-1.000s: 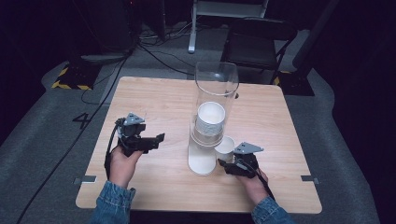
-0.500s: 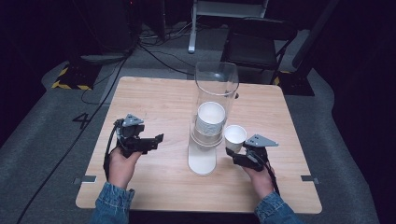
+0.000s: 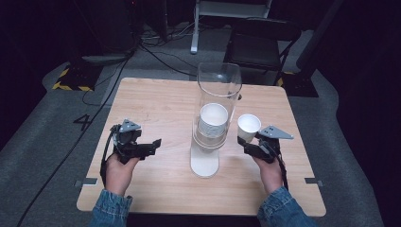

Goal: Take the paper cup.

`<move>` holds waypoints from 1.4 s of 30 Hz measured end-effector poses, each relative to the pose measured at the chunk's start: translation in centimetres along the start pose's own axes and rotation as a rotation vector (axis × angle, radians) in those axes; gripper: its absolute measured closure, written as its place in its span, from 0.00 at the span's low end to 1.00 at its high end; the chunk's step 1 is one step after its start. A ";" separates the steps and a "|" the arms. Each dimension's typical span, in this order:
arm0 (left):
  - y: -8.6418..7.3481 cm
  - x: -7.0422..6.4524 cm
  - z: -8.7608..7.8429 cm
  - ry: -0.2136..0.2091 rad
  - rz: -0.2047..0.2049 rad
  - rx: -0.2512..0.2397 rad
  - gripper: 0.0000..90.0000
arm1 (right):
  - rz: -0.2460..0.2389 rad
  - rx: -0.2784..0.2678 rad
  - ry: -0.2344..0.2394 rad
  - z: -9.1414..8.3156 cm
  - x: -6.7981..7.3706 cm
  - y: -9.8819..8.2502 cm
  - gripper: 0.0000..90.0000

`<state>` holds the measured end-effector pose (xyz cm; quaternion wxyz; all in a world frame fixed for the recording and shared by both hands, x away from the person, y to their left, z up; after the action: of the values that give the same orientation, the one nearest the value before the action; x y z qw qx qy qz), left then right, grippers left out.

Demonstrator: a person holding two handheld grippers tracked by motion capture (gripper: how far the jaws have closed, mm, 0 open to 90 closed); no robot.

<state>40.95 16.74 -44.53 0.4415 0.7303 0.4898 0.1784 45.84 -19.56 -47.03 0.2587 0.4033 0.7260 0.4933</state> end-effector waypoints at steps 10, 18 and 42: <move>-1.3 0.7 -0.9 0.028 -0.026 0.011 0.18 | 0.045 -0.067 -0.079 1.0 -3.5 0.2 0.39; -2.1 1.3 -1.8 0.048 -0.036 0.012 0.18 | 0.040 -0.039 -0.131 2.7 -5.9 -1.1 0.39; -2.6 1.2 -2.2 0.057 -0.035 0.017 0.18 | 0.055 0.081 -0.115 6.1 -6.7 -4.6 0.38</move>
<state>38.58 19.17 -45.68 0.4243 0.7197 0.5166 0.1874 52.64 -22.95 -53.74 0.2697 0.4608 0.7181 0.4464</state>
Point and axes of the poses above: each handheld gripper's, and its own axes: z roughly forward along the jaws, y roughly out of its top, x roughly to its left, the point moved 8 cm from there along z, roughly forward along the jaws, and after that the axes turned 5 degrees about -x, right-handed, at the moved point
